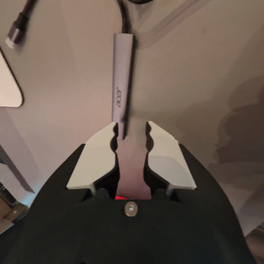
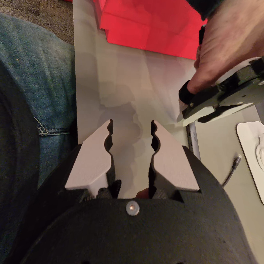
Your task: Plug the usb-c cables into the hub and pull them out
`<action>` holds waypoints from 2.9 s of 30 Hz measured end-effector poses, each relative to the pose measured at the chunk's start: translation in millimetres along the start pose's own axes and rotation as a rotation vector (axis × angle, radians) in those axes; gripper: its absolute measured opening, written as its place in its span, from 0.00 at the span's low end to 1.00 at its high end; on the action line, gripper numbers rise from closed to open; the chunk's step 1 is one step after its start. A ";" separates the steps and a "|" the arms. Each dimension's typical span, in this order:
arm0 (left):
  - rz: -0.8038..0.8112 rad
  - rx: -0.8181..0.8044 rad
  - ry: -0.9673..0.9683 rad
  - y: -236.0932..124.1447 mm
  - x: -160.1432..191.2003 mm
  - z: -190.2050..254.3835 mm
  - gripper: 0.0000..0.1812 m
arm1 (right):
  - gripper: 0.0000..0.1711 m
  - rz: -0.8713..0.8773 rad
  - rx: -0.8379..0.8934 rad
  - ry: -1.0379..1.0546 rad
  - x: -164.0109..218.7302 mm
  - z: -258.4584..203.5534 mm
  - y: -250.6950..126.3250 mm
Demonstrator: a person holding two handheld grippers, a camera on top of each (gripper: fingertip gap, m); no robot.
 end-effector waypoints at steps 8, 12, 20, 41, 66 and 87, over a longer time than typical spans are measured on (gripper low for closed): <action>0.099 0.144 -0.035 14.8 -3.3 -18.5 0.12 | 0.30 -0.003 -0.002 0.002 -0.3 -0.4 0.5; 0.145 0.262 -0.085 16.9 -6.2 -18.4 0.12 | 0.30 0.003 -0.008 0.009 -0.6 -0.7 0.5; 0.157 0.270 -0.152 12.4 -6.6 -11.4 0.12 | 0.30 0.012 0.023 0.079 2.8 10.4 -1.2; 0.504 -0.126 -0.272 -100.2 -10.2 32.7 0.12 | 0.26 0.575 -0.053 1.114 3.3 89.5 -27.3; 0.914 -0.503 -0.341 -128.6 -31.4 59.4 0.11 | 0.22 0.781 -0.187 1.292 0.1 99.0 -46.6; 0.368 -0.060 -0.528 -6.5 -10.3 80.4 0.25 | 0.11 0.559 -0.011 1.130 17.5 98.8 -40.6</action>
Point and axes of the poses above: each gripper's, where its closed fingertips meet, y out along the fingers, x out of its underside, z = x × y across the jaws, the point moved 3 cm from there along -y, back along the fingers, and after that the axes turned 2 degrees about x, right-handed, at the moved point
